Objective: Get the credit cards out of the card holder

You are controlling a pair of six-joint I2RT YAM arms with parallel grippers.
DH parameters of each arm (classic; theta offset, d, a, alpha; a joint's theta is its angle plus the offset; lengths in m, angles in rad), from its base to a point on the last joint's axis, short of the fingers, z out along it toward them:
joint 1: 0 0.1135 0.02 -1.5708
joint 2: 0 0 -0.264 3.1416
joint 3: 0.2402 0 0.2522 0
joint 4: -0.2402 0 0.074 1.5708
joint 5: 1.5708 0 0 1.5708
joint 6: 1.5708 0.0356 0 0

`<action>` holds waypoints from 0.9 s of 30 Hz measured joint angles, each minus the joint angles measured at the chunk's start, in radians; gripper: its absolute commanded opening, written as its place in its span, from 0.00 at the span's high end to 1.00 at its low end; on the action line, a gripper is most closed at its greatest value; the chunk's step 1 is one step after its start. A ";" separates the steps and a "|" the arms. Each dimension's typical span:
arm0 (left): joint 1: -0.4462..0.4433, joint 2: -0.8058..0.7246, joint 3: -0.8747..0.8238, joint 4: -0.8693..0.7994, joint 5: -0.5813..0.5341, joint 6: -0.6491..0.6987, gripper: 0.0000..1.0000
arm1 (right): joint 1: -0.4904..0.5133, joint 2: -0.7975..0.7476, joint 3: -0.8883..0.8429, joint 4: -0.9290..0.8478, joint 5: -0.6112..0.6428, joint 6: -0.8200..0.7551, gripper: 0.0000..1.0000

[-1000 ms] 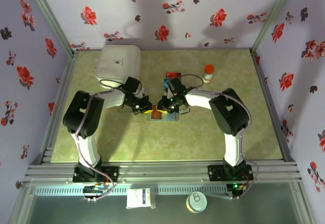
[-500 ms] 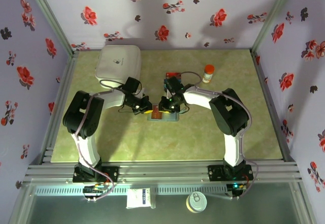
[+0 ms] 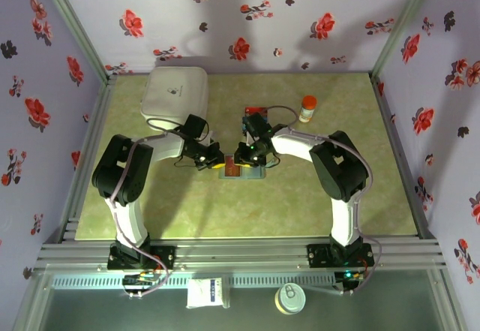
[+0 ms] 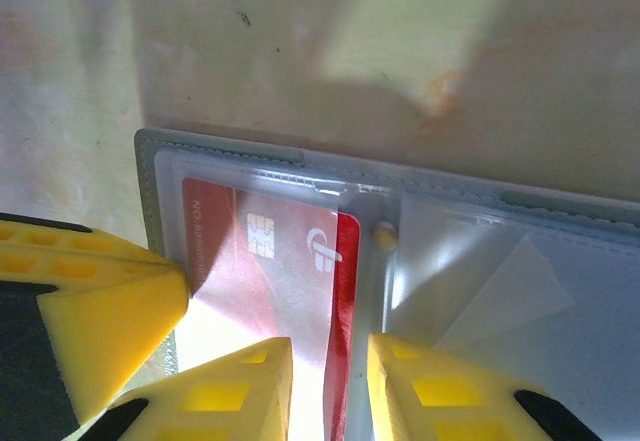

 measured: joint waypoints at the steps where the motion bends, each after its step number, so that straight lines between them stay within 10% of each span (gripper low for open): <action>1: 0.000 0.000 0.000 0.000 0.000 0.000 1.00 | 0.000 0.000 0.000 0.001 -0.004 0.001 0.72; 27: 0.000 0.006 0.000 0.000 0.002 0.000 1.00 | 0.000 -0.043 -0.036 0.039 -0.021 0.029 0.73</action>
